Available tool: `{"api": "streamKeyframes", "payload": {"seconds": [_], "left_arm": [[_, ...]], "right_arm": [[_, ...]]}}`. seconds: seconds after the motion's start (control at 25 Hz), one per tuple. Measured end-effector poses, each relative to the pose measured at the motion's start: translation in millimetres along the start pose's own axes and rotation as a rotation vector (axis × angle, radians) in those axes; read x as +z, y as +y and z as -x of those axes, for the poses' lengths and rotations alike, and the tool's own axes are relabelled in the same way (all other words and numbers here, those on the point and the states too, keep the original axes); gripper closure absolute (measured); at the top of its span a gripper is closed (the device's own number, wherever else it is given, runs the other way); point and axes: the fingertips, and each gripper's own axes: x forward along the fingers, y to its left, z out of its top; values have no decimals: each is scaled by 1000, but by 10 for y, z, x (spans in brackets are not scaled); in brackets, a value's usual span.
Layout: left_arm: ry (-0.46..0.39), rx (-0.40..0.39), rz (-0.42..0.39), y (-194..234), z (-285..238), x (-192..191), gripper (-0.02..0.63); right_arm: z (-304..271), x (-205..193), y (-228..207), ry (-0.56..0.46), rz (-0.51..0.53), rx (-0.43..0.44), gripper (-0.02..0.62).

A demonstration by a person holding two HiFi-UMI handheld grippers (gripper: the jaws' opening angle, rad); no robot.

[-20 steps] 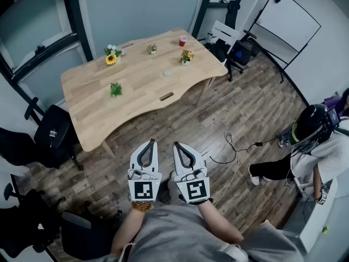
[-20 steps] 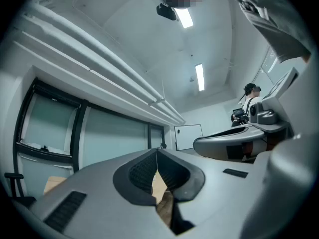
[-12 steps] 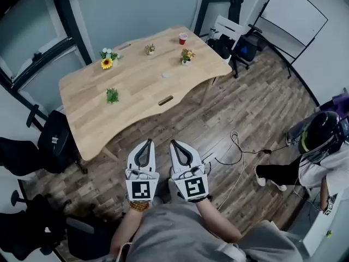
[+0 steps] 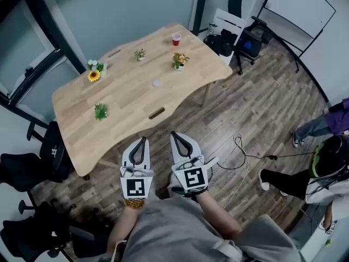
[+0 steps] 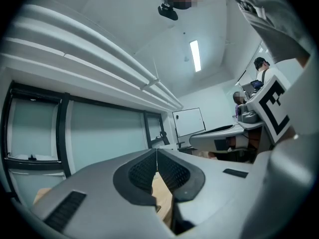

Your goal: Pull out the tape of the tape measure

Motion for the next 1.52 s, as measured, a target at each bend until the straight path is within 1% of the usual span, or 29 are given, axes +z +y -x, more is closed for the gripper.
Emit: {"api": "streamKeyframes", "payload": {"seconds": [0.12,0.32,0.44,0.68,0.8,0.92,1.0,1.28,1.36,1.52], "left_arm": [[13,17,10,46,-229,-71,594],[22,38,20,192,-559,-142,594],[23,35,35,345,-810,-215,594],[12,-19,61,759,-1496,-400,594],[-46,-31,47,1080,-1879,-353,594],[-58,-55,65,1326,-2190,-331,594],[-52,-73,75,1474,-2363,-336,594],[-70,-119,93,1850,-2689,-480,594],[-67,-125,98,1926,-2733,-535,594],[-32,-140,118,2049,-2807,-592,594]], "right_arm": [[-160,-116,-259,15,-12,-5,584],[-399,-250,-515,47,-8,2,584],[-635,-302,-649,71,8,-4,584],[-1255,-353,-923,89,61,-57,584],[-1610,-325,-1017,112,97,-66,584],[-1921,-307,-1104,141,148,-60,584],[-2125,-316,-1188,152,159,-67,584],[-2665,-515,-1433,192,176,-117,584],[-2770,-591,-1483,218,177,-113,584],[-2999,-779,-1590,270,203,-91,584]]}}
